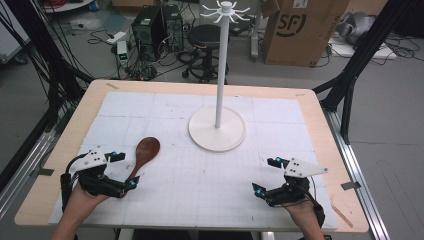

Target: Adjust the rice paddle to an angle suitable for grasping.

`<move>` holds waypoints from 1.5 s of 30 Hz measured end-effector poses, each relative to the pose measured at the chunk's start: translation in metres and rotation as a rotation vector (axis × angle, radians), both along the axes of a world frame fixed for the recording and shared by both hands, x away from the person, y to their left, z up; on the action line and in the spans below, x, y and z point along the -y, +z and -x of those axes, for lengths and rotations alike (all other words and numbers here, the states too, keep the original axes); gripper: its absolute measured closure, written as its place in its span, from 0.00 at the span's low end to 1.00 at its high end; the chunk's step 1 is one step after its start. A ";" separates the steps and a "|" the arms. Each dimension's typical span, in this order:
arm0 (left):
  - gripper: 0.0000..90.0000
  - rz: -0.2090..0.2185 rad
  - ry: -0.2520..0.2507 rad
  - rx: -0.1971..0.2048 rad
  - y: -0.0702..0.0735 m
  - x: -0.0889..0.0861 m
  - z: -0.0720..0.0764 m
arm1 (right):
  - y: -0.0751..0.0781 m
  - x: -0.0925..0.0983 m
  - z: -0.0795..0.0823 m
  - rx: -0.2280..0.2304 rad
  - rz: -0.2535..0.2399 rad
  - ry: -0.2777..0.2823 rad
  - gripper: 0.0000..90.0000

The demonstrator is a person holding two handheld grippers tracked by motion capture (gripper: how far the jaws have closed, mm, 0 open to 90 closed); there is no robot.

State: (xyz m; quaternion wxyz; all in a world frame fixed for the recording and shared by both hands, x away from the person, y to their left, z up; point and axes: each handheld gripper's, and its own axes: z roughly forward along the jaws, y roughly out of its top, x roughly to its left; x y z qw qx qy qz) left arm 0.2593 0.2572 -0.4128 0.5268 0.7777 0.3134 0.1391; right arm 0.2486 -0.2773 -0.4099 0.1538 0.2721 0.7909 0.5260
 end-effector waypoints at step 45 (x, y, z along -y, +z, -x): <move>0.02 -0.300 0.184 -0.246 0.010 0.016 -0.020 | -0.003 0.005 0.004 -0.007 0.007 -0.001 0.02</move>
